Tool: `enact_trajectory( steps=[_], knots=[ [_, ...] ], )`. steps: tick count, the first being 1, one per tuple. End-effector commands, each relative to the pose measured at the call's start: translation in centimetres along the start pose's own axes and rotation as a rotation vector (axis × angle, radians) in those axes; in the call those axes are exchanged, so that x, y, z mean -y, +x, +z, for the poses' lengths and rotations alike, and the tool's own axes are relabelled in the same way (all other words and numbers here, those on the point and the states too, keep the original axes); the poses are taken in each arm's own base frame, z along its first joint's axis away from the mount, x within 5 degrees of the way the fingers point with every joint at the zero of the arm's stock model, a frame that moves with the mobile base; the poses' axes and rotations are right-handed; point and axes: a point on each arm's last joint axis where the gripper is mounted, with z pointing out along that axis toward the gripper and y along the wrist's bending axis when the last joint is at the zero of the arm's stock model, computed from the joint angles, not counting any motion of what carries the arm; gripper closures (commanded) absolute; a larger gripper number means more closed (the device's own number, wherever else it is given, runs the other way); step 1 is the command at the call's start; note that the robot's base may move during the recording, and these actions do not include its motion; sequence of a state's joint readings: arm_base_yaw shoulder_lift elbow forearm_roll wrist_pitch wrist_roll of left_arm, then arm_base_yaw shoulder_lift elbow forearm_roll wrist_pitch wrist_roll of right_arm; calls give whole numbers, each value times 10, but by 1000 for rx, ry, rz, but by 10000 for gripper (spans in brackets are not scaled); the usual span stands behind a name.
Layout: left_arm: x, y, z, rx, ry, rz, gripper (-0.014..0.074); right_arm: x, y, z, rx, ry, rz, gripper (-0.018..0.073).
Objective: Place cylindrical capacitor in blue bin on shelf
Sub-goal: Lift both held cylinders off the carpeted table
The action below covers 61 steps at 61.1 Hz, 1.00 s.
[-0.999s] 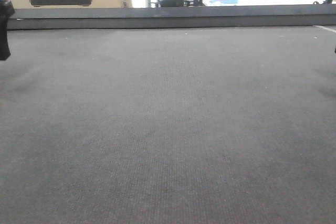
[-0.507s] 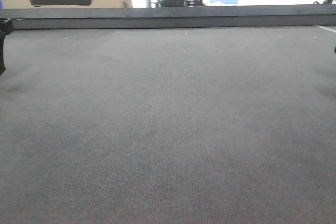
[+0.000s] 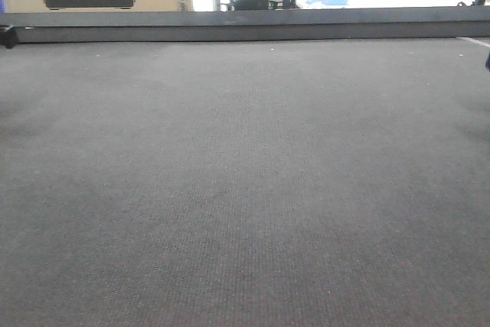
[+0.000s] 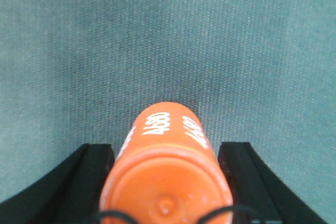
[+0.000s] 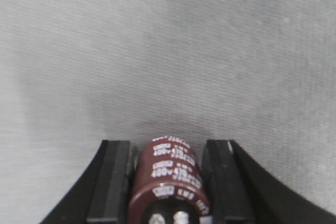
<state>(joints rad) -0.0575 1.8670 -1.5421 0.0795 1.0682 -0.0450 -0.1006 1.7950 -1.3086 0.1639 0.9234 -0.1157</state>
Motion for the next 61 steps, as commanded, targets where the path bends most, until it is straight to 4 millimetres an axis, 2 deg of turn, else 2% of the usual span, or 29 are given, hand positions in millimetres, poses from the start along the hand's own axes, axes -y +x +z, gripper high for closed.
enact_trajectory(
  steps=[1, 12, 20, 30, 38, 45, 61],
  knots=[
    [-2, 1, -32, 89, 20, -28, 708, -4, -2, -38, 136, 1, -11, 722],
    [-1, 10, -82, 305, 76, -61, 708, -12, 7, -89, 355, 12, -35, 722],
    [-2, 27, -102, 438, 91, -72, 708, -18, 22, -112, 497, 17, -48, 722],
    [-2, 65, -119, 623, 116, -96, 708, -23, 52, -135, 719, 31, -68, 722],
    [-3, 98, -134, 785, 120, -104, 708, -27, 78, -146, 850, 30, -80, 722],
    [-5, 130, -155, 954, 122, -111, 708, -30, 99, -159, 944, 24, -92, 722],
    [-9, 203, -206, 1252, 129, -116, 708, -39, 148, -215, 1197, -9, -130, 722]
  ],
)
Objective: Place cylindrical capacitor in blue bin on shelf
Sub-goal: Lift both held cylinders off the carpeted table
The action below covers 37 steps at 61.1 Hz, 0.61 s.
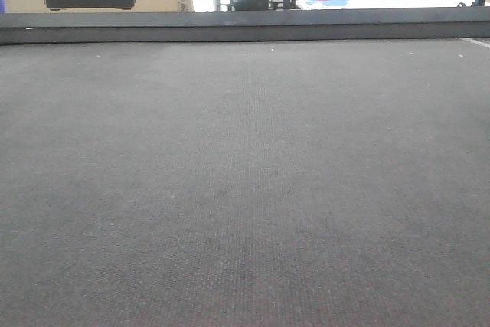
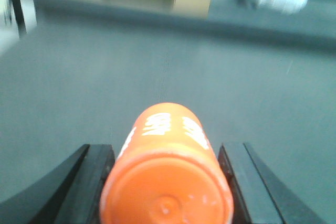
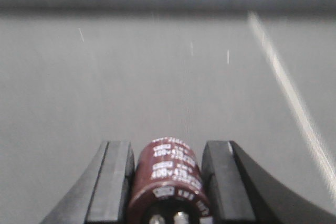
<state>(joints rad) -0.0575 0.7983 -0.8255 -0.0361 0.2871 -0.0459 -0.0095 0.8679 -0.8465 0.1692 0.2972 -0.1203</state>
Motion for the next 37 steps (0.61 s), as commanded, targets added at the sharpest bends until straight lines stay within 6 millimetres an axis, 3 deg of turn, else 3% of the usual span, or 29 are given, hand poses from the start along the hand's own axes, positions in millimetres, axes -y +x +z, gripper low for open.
enact_trajectory(
  steps=[1, 16, 37],
  knots=[
    [1, -12, -35, 150, 8, -11, 708, -2, -14, -28, 138, -3, -18, 722],
    [2, -23, -98, 358, 23, -2, 708, -5, -24, -79, 290, -5, -38, 722],
    [3, -24, -119, 425, 27, 3, 708, -7, -27, -123, 434, -8, -43, 722]
  ],
)
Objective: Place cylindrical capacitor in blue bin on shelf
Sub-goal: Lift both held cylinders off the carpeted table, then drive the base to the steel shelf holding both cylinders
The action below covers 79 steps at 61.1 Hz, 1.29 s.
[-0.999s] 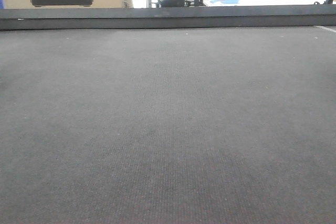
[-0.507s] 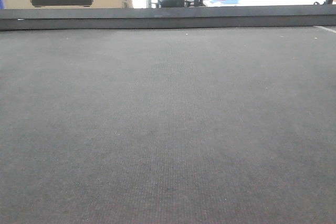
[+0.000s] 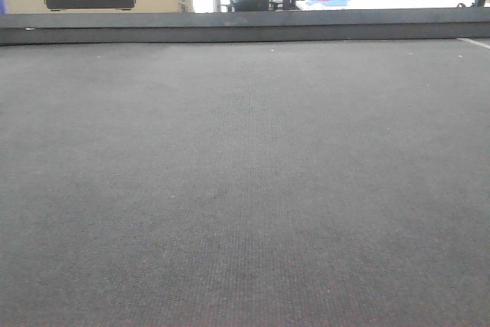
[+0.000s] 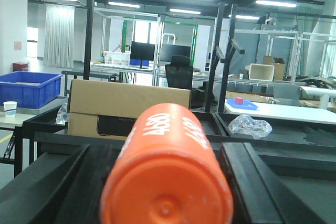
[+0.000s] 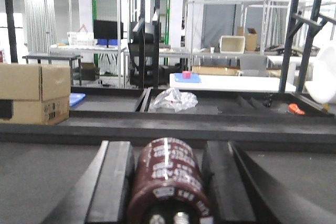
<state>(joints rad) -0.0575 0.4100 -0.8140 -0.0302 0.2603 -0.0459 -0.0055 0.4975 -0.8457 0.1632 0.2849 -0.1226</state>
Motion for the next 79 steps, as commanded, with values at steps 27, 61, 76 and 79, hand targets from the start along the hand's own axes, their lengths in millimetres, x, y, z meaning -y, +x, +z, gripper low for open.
enact_trajectory(
  steps=[27, 61, 76, 79],
  knots=[
    [0, -2, -2, 22, -3, -5, 708, 0, -7, -11, 65, 3, -19, 722],
    [0, -2, -2, 22, -3, -5, 708, 0, -7, -11, 61, 2, -19, 722],
    [0, -2, -2, 22, -3, -5, 708, 0, -7, -11, 61, 2, -19, 722],
    [0, -2, -2, 22, -3, -5, 708, 0, -7, -11, 61, 2, -19, 722]
  ],
)
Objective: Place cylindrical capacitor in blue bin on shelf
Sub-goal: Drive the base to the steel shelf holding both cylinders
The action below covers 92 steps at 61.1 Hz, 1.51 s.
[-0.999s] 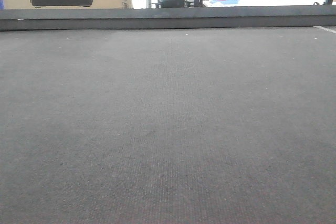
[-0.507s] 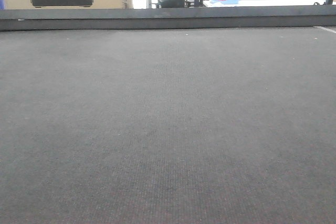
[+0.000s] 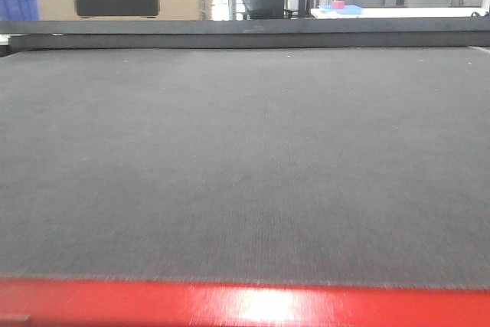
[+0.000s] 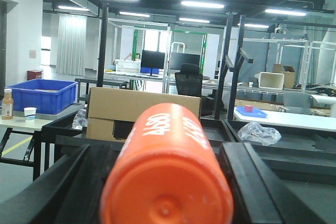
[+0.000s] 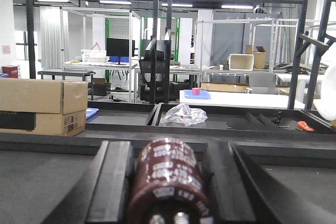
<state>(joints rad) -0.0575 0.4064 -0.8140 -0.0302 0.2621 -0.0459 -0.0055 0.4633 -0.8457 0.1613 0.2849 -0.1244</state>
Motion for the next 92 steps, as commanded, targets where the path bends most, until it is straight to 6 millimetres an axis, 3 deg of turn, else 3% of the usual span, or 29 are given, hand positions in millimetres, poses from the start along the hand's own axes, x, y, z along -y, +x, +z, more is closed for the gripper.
enact_trajectory(
  steps=[1, 92],
  knots=[
    [0, -2, -1, 21, -3, -5, 708, 0, -3, -1, 27, 3, -14, 722],
    [0, -2, -1, 21, -3, -5, 708, 0, -3, -1, 27, 3, -14, 722]
  ],
)
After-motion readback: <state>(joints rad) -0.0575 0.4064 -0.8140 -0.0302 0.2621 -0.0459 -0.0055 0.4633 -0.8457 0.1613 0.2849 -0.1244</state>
